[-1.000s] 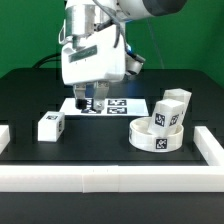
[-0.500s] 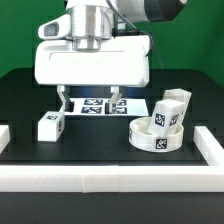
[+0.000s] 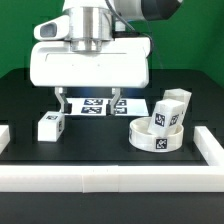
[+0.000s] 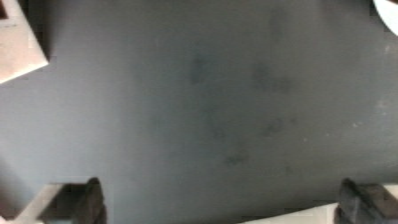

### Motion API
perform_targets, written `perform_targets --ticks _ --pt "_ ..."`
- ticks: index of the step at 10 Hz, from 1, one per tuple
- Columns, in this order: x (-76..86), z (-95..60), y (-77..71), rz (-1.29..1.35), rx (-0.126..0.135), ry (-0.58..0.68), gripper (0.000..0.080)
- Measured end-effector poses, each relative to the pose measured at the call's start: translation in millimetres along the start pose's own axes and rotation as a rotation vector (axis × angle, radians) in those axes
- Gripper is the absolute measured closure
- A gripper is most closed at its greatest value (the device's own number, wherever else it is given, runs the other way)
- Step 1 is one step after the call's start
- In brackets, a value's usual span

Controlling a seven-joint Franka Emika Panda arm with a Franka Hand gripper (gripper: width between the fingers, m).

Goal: Assemble stool

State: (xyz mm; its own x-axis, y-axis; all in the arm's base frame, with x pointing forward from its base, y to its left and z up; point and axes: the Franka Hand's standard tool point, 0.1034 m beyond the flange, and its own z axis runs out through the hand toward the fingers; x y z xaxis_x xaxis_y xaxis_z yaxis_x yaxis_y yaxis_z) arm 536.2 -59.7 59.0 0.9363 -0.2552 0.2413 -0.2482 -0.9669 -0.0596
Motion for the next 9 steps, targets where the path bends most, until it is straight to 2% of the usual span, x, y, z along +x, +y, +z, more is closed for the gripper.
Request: perform_targets --ticks 1,2,3,5,6,7,8,9 --pt "0.0 1.2 10.0 0.008 0.032 -0.095 0.0151" --pt "7.2 -0.1 21.9 0.009 0.043 -0.155 0.0151" --pt "1.9 0.8 24.0 -0.001 0.080 -0.298 0.0151" --pt "-1.7 -0.8 19.1 0.004 0.111 -0.526 0.0151" --pt "-5.6 -0.9 21.2 -0.005 0.113 -0.636 0.0151" --pt "-3.5 1.7 28.7 -0.016 0.088 -0.713 0.0151" --pt "5.6 4.3 34.1 -0.017 0.062 -0.681 0.0151" --pt "5.4 1.8 38.8 -0.022 0.047 -0.685 0.0151"
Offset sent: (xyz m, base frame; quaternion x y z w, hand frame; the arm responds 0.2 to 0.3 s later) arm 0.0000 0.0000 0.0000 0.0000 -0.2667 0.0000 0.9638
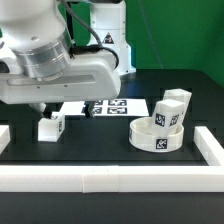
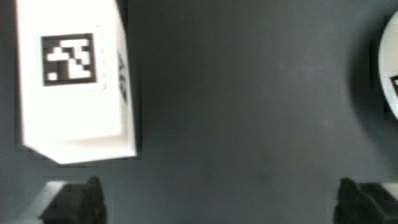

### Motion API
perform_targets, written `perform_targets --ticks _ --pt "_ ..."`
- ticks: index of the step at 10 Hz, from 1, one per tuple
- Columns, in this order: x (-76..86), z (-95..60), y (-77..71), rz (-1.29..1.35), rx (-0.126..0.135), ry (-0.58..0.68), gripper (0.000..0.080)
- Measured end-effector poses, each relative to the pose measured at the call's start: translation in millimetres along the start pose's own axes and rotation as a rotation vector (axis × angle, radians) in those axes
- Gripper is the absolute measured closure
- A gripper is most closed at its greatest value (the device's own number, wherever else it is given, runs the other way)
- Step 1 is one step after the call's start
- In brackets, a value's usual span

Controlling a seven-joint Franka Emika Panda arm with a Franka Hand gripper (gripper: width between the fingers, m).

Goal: Assemble stool

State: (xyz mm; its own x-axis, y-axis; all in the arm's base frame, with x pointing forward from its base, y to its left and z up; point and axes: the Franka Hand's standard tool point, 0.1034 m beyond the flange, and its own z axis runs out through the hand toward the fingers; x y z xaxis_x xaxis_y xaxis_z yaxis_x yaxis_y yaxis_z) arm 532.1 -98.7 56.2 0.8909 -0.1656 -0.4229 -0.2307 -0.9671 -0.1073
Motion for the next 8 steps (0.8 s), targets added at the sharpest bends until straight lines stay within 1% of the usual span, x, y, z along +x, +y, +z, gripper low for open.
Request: perform_targets --ticks 1,2,4,5,6,7,8 --pt "-1.7 -0.7 9.3 0.016 0.004 -0.013 0.0151" --pt "-3.3 0.9 10.5 0.022 0.009 -0.031 0.0151" --pt "-4.0 2.2 10.1 0.021 0.009 -0.040 0.0151" --pt "-14.5 5.8 10.2 0.022 0.022 -0.142 0.0151" --pt "-7.3 5.6 19.4 0.024 -0.006 -0.188 0.0151" --pt "-1.4 4.1 26.6 0.024 -0.015 -0.166 0.0151" --pt "-3.1 5.1 37.1 0.032 -0.013 -0.172 0.0151"
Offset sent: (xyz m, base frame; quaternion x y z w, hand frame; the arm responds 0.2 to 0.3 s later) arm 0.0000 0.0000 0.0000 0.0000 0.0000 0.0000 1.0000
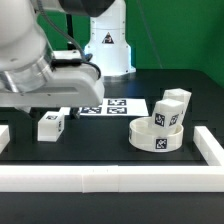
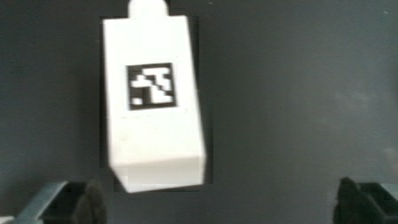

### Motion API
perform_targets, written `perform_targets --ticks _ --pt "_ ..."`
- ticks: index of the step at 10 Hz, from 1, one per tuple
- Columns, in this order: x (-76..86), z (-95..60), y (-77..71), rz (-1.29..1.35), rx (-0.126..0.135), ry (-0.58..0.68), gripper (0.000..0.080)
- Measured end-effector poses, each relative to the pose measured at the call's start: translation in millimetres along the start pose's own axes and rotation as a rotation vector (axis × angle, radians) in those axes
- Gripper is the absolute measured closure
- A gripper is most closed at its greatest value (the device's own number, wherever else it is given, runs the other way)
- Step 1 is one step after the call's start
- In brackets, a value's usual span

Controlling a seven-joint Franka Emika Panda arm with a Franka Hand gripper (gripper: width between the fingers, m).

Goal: Assemble stool

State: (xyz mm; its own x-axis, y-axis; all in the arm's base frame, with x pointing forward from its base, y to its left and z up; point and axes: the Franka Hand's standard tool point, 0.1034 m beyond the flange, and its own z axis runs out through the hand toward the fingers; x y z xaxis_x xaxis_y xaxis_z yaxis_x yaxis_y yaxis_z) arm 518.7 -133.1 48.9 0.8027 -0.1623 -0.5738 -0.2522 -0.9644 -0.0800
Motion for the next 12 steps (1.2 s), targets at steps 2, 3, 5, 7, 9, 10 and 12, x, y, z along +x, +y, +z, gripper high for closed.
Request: perform_targets --ticks 2,3,5,7,9,10,12 --pt "-0.7 1.2 0.7 0.003 0.003 -0.008 0.0151" --pt "-4.4 4.8 0.6 0.005 0.008 -0.047 0.0151" --pt "-1.9 16.1 5.2 0.011 0.002 -0.063 0.0151" --pt "-2.3 31.3 12.3 0.008 -0.021 -0.219 0.0151" --pt "-1.8 39.6 10.7 0.005 -0.026 -0.211 0.0151" --pt "-1.3 42.7 10.6 0.005 -0.027 -0.211 0.0151" --pt "-0.3 47.6 11.8 0.008 -0.029 -0.213 0.0151"
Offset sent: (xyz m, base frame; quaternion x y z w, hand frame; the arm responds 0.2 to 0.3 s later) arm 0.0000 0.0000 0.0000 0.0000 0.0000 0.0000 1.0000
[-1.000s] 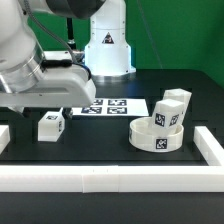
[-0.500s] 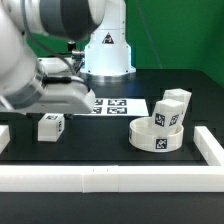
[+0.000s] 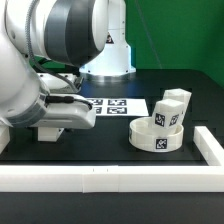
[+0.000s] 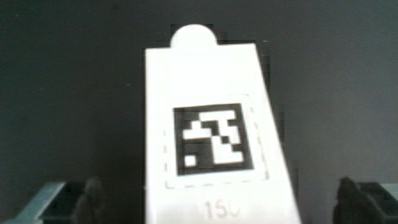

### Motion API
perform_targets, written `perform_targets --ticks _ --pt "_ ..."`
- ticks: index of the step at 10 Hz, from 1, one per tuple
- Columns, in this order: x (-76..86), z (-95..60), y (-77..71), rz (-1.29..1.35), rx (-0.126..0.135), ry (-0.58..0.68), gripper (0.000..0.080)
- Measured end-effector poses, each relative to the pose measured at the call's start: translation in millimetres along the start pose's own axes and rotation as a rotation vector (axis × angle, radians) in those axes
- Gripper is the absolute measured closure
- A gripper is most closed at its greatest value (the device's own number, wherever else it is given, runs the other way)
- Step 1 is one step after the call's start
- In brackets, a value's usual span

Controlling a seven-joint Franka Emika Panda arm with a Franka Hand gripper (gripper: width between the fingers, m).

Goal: Assemble stool

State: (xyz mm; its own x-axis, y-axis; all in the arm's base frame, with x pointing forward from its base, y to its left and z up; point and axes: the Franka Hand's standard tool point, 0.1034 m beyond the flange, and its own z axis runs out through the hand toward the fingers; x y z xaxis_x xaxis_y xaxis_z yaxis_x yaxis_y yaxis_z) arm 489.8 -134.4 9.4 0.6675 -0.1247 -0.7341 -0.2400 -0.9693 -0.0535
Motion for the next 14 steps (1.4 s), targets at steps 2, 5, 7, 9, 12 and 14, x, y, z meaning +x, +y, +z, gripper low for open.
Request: perform_targets --ticks 2,5,7,9,12,14 --pt "-0.1 1.3 0.1 0.000 0.000 -0.001 0.0160" --pt "-0.1 -2.1 0.8 -0.001 0.002 0.005 0.0464" --pt "-2.8 -14.0 -10.2 -0.014 -0.005 0.022 0.0464" --pt "-14.2 -33.9 -36.7 -0.017 -0.009 0.026 0.0464" --pt "-38.3 -64.2 -86.2 0.046 -0.014 0.023 0.0462" --pt "-34.2 -62.0 -82.2 0.042 -0.007 0.032 0.0462"
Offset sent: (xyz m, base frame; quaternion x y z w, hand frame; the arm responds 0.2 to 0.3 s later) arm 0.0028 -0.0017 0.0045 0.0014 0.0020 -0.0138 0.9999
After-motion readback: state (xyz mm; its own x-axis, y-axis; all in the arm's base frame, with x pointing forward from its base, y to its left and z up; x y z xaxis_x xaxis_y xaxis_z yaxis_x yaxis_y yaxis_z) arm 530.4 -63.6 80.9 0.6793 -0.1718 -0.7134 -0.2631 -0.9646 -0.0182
